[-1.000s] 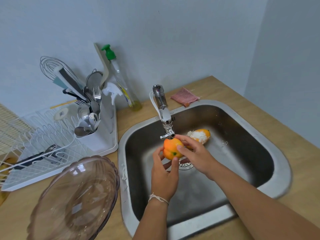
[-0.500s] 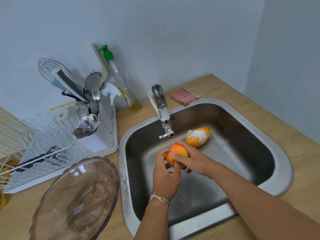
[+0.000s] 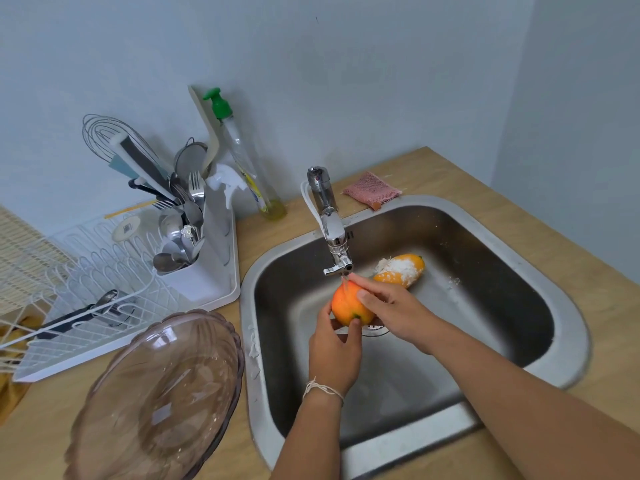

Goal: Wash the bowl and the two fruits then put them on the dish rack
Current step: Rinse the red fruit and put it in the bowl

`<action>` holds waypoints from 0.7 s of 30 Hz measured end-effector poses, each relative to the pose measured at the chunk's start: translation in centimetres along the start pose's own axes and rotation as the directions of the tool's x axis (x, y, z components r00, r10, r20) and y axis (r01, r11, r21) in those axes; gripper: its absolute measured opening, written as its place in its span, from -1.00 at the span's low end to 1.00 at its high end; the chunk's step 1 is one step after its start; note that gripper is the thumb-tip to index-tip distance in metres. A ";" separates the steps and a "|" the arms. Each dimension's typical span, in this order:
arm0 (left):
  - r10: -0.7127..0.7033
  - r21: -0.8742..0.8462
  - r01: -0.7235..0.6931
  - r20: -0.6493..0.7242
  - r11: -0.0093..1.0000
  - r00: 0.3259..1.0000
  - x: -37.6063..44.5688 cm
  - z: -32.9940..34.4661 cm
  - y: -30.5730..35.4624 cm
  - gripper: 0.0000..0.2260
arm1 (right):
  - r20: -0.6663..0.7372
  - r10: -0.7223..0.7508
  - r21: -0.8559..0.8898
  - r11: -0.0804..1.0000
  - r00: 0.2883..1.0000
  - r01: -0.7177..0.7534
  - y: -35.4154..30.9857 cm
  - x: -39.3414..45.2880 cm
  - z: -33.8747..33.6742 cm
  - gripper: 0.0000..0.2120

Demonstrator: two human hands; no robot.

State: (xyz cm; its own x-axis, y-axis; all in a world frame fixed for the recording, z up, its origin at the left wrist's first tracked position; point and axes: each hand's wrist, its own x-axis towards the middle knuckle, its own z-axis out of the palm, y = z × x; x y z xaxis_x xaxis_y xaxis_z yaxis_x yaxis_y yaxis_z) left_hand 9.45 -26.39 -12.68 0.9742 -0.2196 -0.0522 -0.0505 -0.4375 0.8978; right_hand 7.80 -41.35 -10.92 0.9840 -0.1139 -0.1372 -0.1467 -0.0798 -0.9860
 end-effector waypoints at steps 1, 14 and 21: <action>0.003 -0.001 -0.003 -0.004 1.000 1.000 0.0 0.1 0.0 -0.56 | -0.003 0.003 0.009 1.000 1.000 -0.003 0.1 0.1 -0.1 -0.59; 0.161 -0.149 -0.176 -0.111 0.973 0.981 -0.6 -0.4 1.1 -0.64 | -0.050 0.002 -0.077 0.997 0.999 -0.006 0.0 0.2 -0.2 -0.68; 0.106 -0.110 -0.117 -0.098 0.987 0.989 -0.8 -0.4 1.7 -0.61 | -0.071 -0.068 -0.042 0.997 0.995 0.065 -0.6 -0.2 -0.1 -0.69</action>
State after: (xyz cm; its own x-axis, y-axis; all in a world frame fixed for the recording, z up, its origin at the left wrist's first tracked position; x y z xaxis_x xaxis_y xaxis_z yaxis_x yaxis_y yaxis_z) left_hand 8.70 -26.60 -10.94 0.9802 -0.1782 0.0865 -0.1393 -0.3098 0.9405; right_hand 7.65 -41.37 -10.23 0.9819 -0.1786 -0.0629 -0.0866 -0.1281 -0.9880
